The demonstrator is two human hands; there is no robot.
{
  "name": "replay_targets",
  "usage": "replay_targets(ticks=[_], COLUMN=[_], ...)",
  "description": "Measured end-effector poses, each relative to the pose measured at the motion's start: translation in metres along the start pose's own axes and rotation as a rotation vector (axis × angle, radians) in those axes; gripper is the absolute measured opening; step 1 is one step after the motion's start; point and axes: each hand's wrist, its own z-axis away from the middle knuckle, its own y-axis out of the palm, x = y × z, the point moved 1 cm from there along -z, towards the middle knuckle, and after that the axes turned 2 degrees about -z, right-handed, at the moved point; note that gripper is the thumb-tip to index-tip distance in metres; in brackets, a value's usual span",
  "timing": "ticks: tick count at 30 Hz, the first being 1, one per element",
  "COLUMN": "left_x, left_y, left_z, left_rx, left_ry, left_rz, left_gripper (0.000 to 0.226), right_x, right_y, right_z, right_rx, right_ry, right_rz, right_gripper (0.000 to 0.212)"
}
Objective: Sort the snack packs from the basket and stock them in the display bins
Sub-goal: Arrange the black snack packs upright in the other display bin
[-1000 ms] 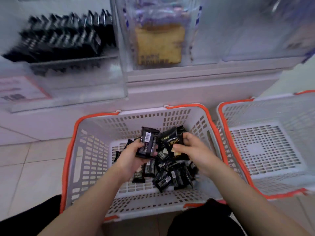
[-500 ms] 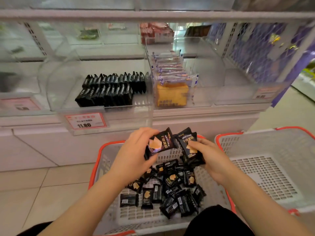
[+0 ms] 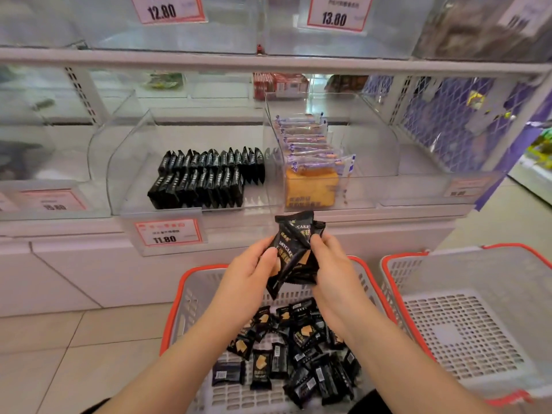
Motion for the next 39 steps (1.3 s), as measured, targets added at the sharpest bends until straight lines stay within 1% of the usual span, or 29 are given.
replay_targets(ticks=[2, 4, 6, 9, 13, 14, 16, 17, 18, 19, 20, 21, 22, 24, 25, 26, 28, 30, 31, 32, 35, 36, 37, 39], left_x=[0.002, 0.005, 0.004, -0.006, -0.023, -0.026, -0.035, -0.039, -0.041, -0.041, -0.041, -0.039, -0.034, -0.017, -0.009, -0.001, 0.012, 0.016, 0.016, 0.018, 0.02, 0.02, 0.022, 0.024], left_y=[-0.004, -0.007, -0.01, -0.017, -0.031, -0.039, -0.049, -0.054, -0.059, -0.071, -0.083, -0.091, -0.1, -0.115, -0.117, -0.118, -0.117, -0.114, -0.114, -0.115, -0.117, -0.117, -0.115, -0.113], left_z=[-0.005, -0.009, -0.014, -0.023, -0.036, -0.042, -0.049, -0.056, -0.064, -0.08, -0.098, -0.114, -0.129, -0.155, -0.164, -0.171, -0.18, -0.188, -0.19, -0.193, -0.2, -0.202, -0.204, -0.205], left_rx=[-0.019, -0.01, -0.027, -0.096, -0.123, -0.122, -0.097, -0.079, -0.06, -0.044, -0.031, -0.023, -0.017, 0.051, 0.111, 0.184, 0.325, 0.396, 0.412, 0.422, 0.428, 0.421, 0.411, 0.384], left_ry=[-0.043, -0.055, -0.028, 0.052, 0.124, 0.133, 0.109, 0.093, 0.058, 0.011, -0.028, -0.041, -0.02, 0.037, 0.055, 0.059, 0.067, 0.081, 0.092, 0.103, 0.119, 0.123, 0.122, 0.115], left_rz=[-0.014, -0.028, -0.031, -0.043, -0.034, 0.0, 0.153, 0.222, 0.263, 0.228, 0.094, -0.095, -0.299, -0.664, -0.821, -0.942, -1.096, -1.176, -1.204, -1.227, -1.256, -1.253, -1.248, -1.246], left_gripper=[0.023, 0.018, 0.019, 0.018, 0.022, 0.024, 0.027, 0.029, 0.031, 0.033, 0.034, 0.035, 0.032, 0.022, 0.026, 0.031, 0.038, 0.042, 0.044, 0.046, 0.054, 0.057, 0.058, 0.058], right_x=[0.0, 0.002, 0.005, 0.015, 0.035, 0.044, 0.059, 0.068, 0.077, 0.088, 0.099, 0.105, 0.107, 0.098, 0.09, 0.083, 0.072, 0.064, 0.061, 0.058, 0.063, 0.067, 0.069, 0.065], right_y=[0.004, 0.01, 0.014, 0.024, 0.039, 0.049, 0.065, 0.071, 0.074, 0.082, 0.088, 0.091, 0.096, 0.116, 0.124, 0.13, 0.14, 0.143, 0.145, 0.147, 0.144, 0.14, 0.136, 0.127], right_z=[-0.001, -0.002, -0.004, -0.008, -0.013, -0.016, -0.017, -0.02, -0.025, -0.034, -0.044, -0.053, -0.06, -0.079, -0.087, -0.097, -0.117, -0.136, -0.144, -0.151, -0.164, -0.165, -0.164, -0.158], right_rx=[-0.001, 0.018, 0.05, 0.117, 0.231, 0.303, 0.451, 0.47, 0.432, 0.331, 0.217, 0.12, 0.05, -0.026, -0.054, -0.077, -0.108, -0.074, -0.044, -0.004, 0.192, 0.254, 0.301, 0.334], right_ry=[-0.045, -0.136, -0.235, -0.341, -0.407, -0.442, -0.546, -0.594, -0.621, -0.623, -0.603, -0.572, -0.541, -0.463, -0.403, -0.329, -0.228, -0.201, -0.197, -0.173, -0.09, -0.084, -0.102, -0.218], right_rz=[0.002, 0.009, 0.008, 0.022, 0.07, 0.124, 0.303, 0.403, 0.515, 0.643, 0.769, 0.911, 1.084, 1.467, 1.598, 1.657, 1.693, 1.755, 1.789, 1.812, 1.818, 1.808, 1.817, 1.933], right_gripper=[0.017, 0.02, 0.025, 0.028, 0.026, 0.027, 0.04, 0.042, 0.04, 0.036, 0.031, 0.029, 0.032, 0.05, 0.059, 0.064, 0.059, 0.05, 0.05, 0.055, 0.086, 0.089, 0.086, 0.068])
